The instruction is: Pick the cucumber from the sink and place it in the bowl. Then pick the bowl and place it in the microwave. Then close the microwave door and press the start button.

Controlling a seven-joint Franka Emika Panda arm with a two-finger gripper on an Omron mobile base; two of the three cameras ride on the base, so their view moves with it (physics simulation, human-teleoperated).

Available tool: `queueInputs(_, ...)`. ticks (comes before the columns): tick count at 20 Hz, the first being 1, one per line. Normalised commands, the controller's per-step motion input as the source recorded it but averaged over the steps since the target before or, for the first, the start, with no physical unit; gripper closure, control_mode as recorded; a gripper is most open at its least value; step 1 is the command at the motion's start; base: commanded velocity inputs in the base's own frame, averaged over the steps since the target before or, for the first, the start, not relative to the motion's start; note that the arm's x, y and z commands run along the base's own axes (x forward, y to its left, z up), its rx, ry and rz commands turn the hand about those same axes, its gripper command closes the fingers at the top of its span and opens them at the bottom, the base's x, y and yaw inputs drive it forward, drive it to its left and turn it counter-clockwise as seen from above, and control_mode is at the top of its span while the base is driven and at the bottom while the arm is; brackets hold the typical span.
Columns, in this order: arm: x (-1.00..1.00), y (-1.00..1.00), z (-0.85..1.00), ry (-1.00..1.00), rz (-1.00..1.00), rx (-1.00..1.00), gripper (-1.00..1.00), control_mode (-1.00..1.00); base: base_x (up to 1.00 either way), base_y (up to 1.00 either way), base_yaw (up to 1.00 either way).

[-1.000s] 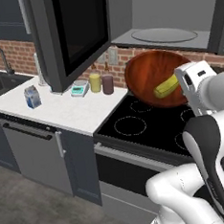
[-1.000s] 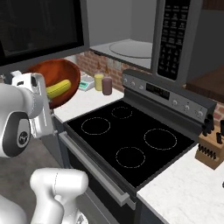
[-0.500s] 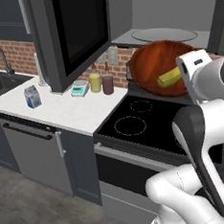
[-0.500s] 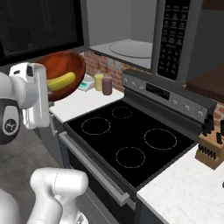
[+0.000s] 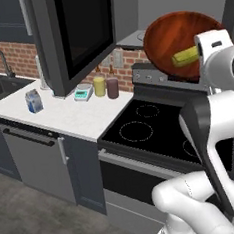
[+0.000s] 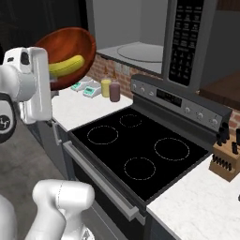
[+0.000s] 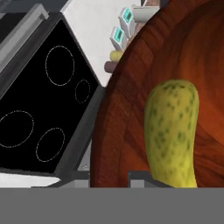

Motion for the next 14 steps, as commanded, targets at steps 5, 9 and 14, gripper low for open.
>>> queueInputs(5,0.62,-0.02,0.21,-0.07,0.00,0.01,1.00,-1.00,0.00,0.00,0.00)
queueInputs(9,0.62,-0.24,0.31,0.00,0.00,0.05,1.00,-1.00,0.00,0.00,0.00)
queueInputs(14,0.50,-0.33,0.27,0.03,0.00,0.04,1.00,-1.00,0.00,0.00,0.00)
